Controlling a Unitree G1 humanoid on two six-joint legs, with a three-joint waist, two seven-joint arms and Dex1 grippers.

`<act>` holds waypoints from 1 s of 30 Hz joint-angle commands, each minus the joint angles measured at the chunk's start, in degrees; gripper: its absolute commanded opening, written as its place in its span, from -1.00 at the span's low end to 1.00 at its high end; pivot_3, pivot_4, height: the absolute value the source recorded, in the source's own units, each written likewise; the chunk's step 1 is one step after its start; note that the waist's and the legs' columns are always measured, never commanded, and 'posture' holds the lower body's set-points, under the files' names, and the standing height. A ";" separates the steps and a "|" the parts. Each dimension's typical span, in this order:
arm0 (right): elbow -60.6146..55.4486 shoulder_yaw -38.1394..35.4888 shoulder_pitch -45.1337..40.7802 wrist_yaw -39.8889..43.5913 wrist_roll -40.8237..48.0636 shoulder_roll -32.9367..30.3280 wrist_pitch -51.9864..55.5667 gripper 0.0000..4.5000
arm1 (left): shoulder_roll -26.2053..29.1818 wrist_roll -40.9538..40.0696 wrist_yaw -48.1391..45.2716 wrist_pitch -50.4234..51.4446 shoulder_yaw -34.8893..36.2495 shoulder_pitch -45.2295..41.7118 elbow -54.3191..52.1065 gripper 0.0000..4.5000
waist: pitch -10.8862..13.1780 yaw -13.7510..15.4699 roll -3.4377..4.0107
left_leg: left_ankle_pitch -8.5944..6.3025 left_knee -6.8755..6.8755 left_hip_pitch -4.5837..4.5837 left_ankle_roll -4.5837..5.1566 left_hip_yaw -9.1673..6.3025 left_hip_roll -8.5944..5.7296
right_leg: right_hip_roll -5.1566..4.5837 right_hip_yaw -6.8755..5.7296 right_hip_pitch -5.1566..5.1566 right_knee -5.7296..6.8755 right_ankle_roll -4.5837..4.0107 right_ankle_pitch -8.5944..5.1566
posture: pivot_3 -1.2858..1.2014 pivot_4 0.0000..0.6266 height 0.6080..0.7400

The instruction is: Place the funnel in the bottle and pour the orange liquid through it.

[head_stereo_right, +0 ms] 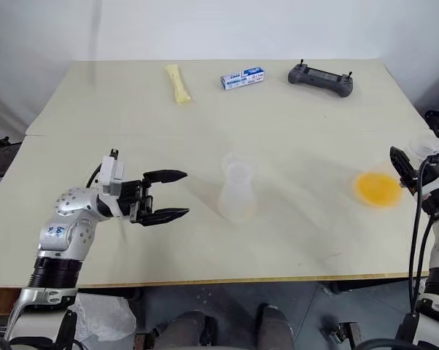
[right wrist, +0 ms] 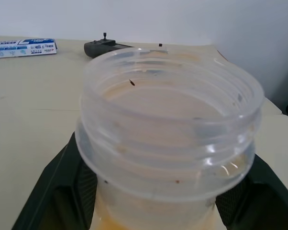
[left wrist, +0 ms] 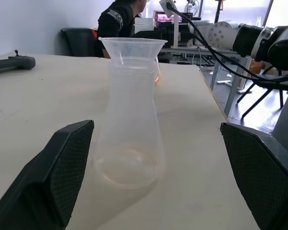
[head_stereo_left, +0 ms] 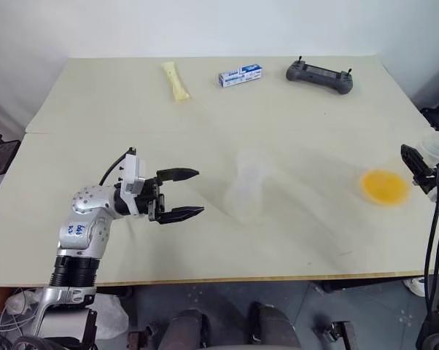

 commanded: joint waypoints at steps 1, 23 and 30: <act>-6.74 -1.05 0.40 -0.66 1.25 -0.44 -0.64 0.17 | -0.45 0.15 -0.46 -1.51 0.22 -1.82 1.06 1.00 | 0.02 -0.05 0.05 | 0.00 0.00 0.00 0.00 0.01 0.00 | 0.00 0.00 0.00 0.00 0.00 0.00 | 0.03 -0.52 1.00; -52.62 30.38 -1.90 -11.94 -23.21 -4.72 13.41 0.17 | -1.64 2.18 -7.92 -5.11 -0.80 -11.03 15.30 1.00 | 0.02 0.04 0.07 | 0.00 0.08 -0.34 0.00 -0.14 -0.09 | -0.01 -0.18 -0.24 -0.02 0.00 0.00 | 0.03 -0.52 1.00; -51.60 39.63 -8.12 -10.12 -37.78 -6.64 11.54 0.17 | -2.06 2.46 -9.30 -6.24 -0.85 -12.56 17.42 1.00 | 0.02 -0.26 0.07 | 0.02 0.10 -0.79 -0.01 0.08 -0.04 | 0.01 -0.20 -0.85 0.16 0.02 0.01 | 0.03 -0.52 1.00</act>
